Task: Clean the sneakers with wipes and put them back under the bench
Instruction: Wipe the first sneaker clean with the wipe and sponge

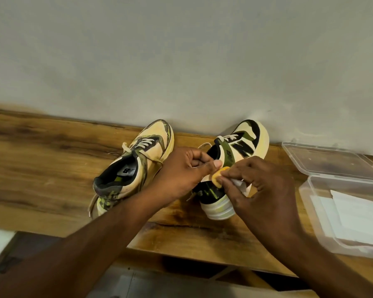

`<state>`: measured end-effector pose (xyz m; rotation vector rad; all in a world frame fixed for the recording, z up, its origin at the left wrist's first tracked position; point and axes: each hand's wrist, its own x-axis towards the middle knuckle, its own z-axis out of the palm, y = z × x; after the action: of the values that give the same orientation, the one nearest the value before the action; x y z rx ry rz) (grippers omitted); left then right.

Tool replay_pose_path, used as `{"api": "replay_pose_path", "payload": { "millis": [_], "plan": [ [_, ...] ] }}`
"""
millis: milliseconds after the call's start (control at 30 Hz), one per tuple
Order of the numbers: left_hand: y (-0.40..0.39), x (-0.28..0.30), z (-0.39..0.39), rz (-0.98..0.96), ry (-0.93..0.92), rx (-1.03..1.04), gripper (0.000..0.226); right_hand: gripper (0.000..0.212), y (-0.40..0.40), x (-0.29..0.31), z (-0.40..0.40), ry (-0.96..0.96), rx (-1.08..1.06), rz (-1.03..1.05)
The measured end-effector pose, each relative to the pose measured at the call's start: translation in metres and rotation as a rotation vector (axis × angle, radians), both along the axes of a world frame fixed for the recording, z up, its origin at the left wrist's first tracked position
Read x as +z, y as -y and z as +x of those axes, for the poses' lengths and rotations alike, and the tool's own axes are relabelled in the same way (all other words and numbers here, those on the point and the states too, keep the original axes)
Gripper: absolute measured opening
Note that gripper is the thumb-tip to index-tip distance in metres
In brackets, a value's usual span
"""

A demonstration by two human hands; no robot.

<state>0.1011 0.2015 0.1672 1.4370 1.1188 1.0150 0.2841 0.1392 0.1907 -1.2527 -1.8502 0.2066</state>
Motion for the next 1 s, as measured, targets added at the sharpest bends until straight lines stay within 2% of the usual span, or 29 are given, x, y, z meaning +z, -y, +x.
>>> {"api": "replay_pose_path", "payload": {
  "millis": [167,267,500,600,733,800,933,1000],
  "plan": [
    [-0.003,0.000,-0.001,0.012,-0.109,-0.020,0.016,0.004,0.017,-0.016,-0.018,0.264,0.205,0.023],
    [-0.005,0.001,-0.002,0.033,-0.162,-0.043,0.017,0.008,0.020,-0.021,-0.019,0.403,0.250,0.030],
    [-0.010,-0.002,-0.005,0.087,-0.184,-0.076,0.028,0.018,0.003,-0.001,0.008,0.127,0.045,-0.007],
    [-0.009,-0.003,-0.005,0.081,-0.173,-0.075,0.023,0.021,0.013,-0.008,-0.004,0.200,0.114,0.025],
    [-0.011,-0.003,-0.006,0.047,-0.155,-0.081,0.017,0.021,0.026,-0.019,-0.019,0.446,0.252,0.010],
    [-0.011,-0.001,-0.006,0.057,-0.150,-0.090,0.019,0.021,0.019,-0.012,-0.010,0.411,0.208,-0.007],
    [-0.011,0.002,-0.009,0.047,-0.153,-0.090,0.020,0.015,0.004,0.001,0.011,0.214,0.072,-0.009],
    [-0.011,0.002,-0.009,0.041,-0.169,-0.084,0.020,0.022,0.010,-0.006,0.003,0.239,0.094,-0.020]
  ]
}}
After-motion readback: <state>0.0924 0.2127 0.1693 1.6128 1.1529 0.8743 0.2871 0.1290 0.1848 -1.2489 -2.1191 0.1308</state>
